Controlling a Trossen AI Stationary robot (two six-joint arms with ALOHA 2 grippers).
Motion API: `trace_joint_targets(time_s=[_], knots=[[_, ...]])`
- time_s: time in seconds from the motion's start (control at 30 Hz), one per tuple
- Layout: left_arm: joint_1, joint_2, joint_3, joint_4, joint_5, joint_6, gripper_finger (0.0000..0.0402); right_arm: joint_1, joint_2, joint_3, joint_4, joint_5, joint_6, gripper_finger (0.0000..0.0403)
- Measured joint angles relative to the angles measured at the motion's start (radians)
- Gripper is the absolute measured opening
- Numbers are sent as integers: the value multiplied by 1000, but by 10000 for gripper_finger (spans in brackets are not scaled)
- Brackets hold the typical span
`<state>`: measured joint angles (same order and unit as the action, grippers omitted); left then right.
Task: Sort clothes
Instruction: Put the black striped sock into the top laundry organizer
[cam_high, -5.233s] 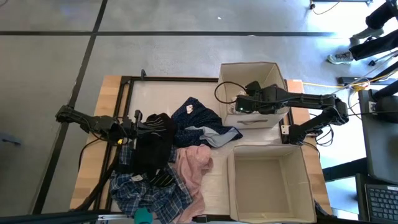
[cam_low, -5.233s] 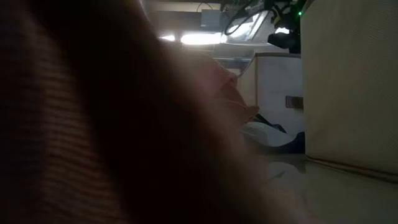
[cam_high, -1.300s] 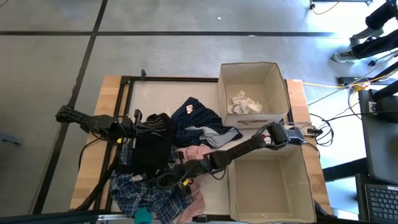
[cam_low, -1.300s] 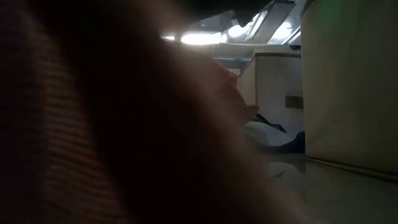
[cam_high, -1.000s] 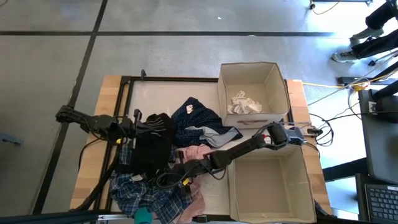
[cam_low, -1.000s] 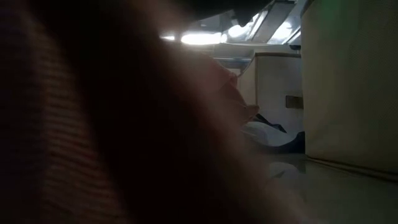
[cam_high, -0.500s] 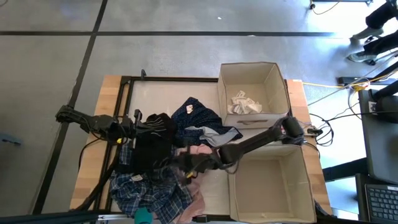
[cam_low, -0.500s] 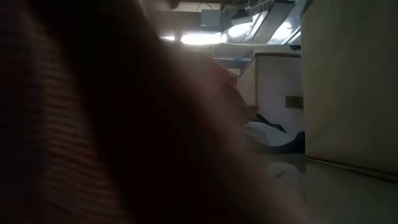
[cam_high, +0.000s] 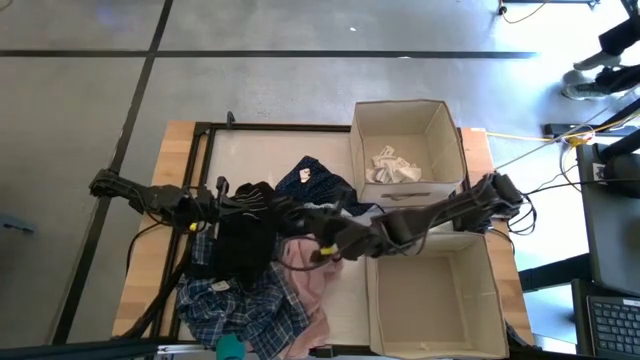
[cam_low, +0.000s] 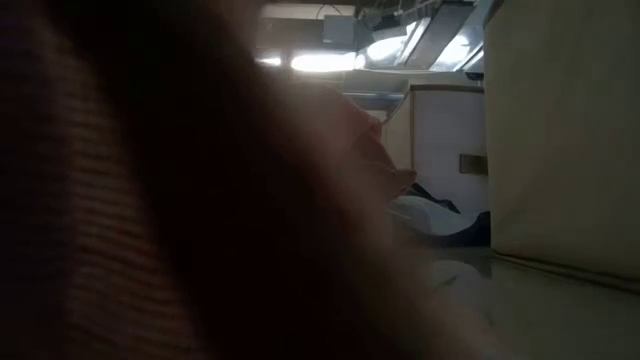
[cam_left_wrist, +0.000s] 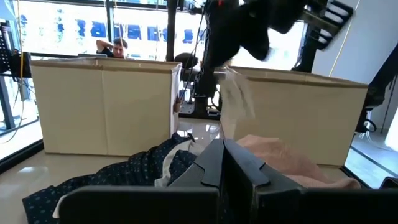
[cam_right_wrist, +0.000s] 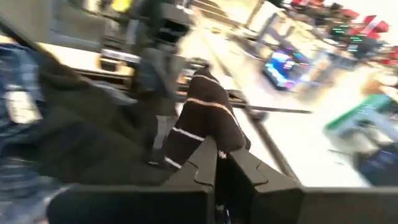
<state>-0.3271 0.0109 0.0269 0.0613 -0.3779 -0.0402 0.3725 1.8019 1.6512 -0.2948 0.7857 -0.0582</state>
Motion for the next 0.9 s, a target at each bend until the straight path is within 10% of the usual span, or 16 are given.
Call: trace_joint_targets(time_s=[0.43, 0.9], knots=[[0, 0, 0, 1, 0, 2, 1, 0, -178, 0, -413, 307, 192, 19], [0, 0, 0, 0, 0, 2, 1, -114, -275, -1, -1270, 346, 1002, 19]])
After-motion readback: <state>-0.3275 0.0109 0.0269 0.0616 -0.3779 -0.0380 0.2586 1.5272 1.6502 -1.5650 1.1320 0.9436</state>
